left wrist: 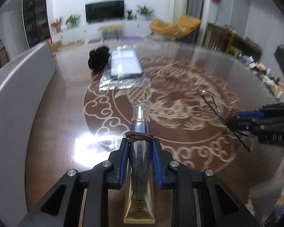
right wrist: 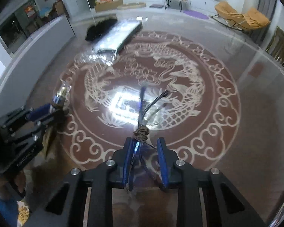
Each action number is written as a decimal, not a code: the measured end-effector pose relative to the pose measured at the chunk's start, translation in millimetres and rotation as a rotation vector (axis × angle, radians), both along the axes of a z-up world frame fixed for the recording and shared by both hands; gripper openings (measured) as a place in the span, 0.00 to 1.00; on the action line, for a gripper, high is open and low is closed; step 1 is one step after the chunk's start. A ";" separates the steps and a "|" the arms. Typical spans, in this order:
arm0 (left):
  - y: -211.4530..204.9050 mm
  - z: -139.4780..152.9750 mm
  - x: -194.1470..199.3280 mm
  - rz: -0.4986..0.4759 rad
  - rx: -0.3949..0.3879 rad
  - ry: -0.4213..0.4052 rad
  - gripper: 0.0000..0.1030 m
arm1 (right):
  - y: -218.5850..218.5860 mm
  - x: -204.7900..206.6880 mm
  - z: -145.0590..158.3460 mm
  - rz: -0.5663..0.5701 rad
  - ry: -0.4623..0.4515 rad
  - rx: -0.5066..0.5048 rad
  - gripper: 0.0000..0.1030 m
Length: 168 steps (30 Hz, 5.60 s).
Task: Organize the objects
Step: 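Carry the gold tube and glasses into the bin and open both tools, then bring both tools back over the table, then grasp the black velvet pouch by its neck with the left tool, then hold the black pouch in the left tool above the table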
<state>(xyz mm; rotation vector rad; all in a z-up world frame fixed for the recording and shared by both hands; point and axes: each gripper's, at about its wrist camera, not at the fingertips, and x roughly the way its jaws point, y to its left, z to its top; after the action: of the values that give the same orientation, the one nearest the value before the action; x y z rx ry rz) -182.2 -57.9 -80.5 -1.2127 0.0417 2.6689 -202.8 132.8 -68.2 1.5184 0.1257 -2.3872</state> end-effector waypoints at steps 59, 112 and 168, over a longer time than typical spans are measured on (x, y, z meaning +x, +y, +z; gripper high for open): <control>-144.5 153.6 105.7 0.297 0.011 0.151 0.88 | 2.9 41.5 -6.8 -0.107 0.234 0.078 0.95; -42.7 -12.4 -249.0 0.165 -0.076 -0.072 0.27 | 50.2 33.2 -32.3 -0.176 0.188 0.060 1.00; -42.0 -30.8 -100.3 0.299 -0.069 -0.102 1.00 | 50.3 33.3 -32.6 -0.177 0.188 0.060 1.00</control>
<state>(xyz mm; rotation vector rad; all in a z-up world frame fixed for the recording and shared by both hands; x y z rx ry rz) -282.6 -100.0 -111.3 -1.4796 -0.0685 2.8716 -169.5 183.1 -100.8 1.3786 0.1087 -2.6878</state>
